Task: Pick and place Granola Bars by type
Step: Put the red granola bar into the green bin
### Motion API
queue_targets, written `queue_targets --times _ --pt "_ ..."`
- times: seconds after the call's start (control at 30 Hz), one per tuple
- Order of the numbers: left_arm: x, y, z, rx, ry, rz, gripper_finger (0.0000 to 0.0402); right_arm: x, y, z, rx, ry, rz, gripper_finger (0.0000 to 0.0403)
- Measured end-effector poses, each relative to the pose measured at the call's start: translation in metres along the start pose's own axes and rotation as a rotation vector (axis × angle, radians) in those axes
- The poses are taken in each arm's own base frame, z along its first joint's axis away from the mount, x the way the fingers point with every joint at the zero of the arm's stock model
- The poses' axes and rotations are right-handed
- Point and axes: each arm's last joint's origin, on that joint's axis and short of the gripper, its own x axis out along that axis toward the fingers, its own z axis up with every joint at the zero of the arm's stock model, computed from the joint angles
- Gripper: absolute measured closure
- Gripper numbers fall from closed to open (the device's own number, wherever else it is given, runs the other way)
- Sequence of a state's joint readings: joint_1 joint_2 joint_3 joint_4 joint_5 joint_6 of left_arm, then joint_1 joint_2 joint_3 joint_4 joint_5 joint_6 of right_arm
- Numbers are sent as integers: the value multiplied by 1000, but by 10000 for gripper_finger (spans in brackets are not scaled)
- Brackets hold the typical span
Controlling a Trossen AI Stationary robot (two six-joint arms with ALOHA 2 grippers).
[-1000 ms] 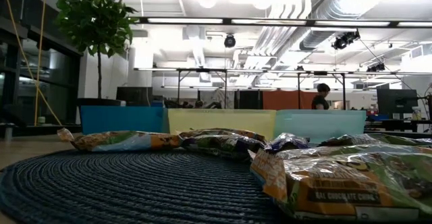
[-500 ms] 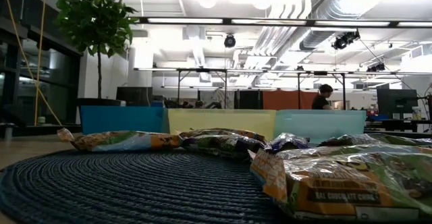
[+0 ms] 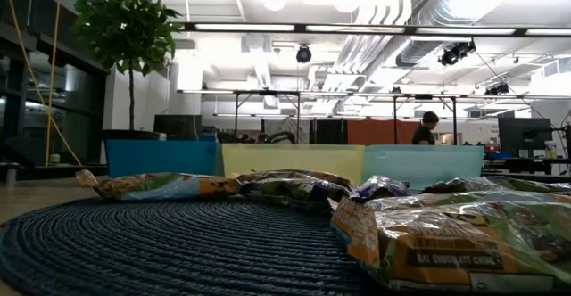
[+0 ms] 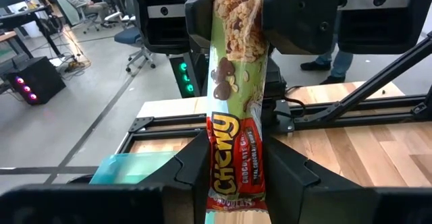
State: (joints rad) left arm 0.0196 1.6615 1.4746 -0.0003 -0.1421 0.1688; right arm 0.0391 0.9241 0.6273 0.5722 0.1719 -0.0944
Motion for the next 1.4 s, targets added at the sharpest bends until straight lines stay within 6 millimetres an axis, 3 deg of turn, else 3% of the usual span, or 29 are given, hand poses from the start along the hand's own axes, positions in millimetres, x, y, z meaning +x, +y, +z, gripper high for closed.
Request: queue_targets --times 0.7,1.13,1.4 --pt "0 0 -2 5 24 -4 288 0 0 0 0 2 0 300" --pt "0 0 -6 9 70 29 122 -1 0 1 1 -10 -2 300" --pt "-6 4 -34 -53 362 165 61 -2 -7 2 -33 -6 -57 300"
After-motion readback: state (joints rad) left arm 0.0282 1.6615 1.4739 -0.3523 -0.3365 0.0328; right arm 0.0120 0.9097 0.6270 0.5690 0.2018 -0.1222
